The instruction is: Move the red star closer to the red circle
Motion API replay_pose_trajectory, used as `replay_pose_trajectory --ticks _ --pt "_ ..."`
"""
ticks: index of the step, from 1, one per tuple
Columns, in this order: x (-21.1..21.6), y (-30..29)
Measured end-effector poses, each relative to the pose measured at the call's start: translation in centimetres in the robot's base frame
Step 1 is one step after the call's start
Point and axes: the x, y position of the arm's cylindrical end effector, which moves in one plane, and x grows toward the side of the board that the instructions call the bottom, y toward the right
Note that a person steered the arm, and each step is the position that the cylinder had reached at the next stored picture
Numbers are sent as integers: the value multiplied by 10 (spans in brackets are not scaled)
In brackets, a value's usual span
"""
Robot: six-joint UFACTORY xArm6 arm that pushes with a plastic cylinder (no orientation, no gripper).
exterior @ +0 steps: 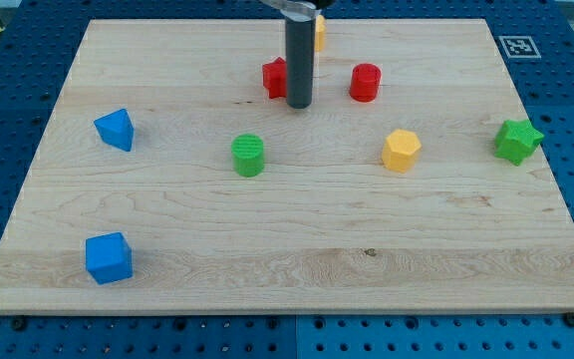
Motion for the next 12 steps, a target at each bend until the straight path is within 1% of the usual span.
replay_pose_trajectory --ticks 1,2,3,4,5,6,8,9,10,12 --pt "0 1" --pt "3 -38" --pt "9 -92" --pt "2 -155" --pt "-32 -175" --pt "-44 -167" --pt "-42 -109" --pt "-40 -63" --pt "-40 -36" --pt "-28 27"
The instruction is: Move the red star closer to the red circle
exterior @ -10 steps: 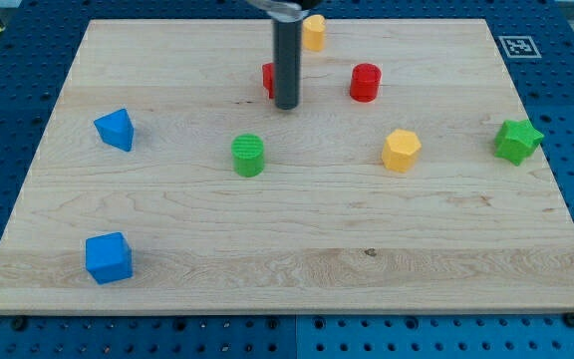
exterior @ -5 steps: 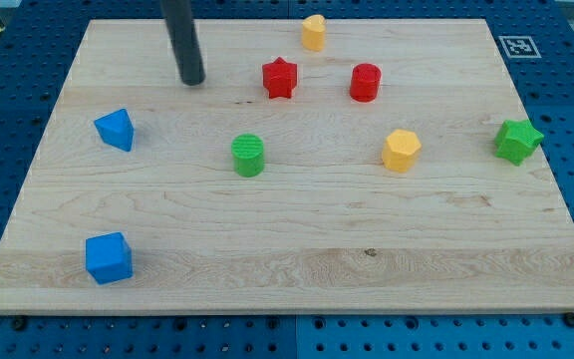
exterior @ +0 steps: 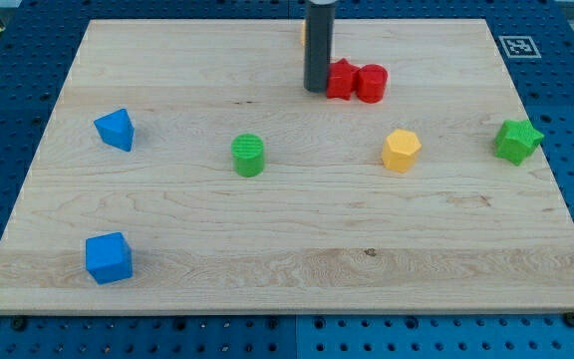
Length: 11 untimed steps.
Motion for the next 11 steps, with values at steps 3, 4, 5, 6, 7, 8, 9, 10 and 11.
replay_pose_trajectory --ticks 3,4,5,6,7,8,9,10,11 --pt "24 -37" --pt "39 -13" --pt "22 -42" --pt "-31 -46" --pt "-64 -29" --pt "-64 -10" --pt "-61 22" --pt "-61 38" --pt "-61 65"
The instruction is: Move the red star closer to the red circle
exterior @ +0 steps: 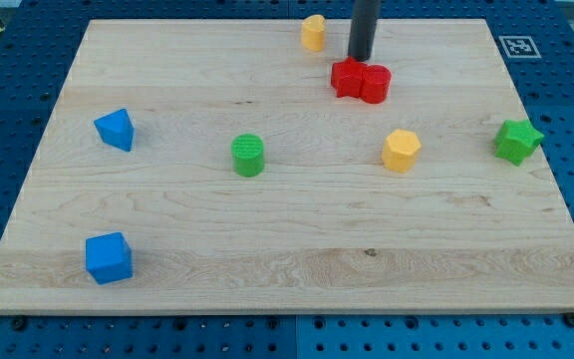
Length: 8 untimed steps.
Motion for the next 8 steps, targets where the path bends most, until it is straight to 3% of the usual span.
replay_pose_trajectory --ticks 1,3,8 --pt "2 10" --pt "15 -39" --pt "25 -15"
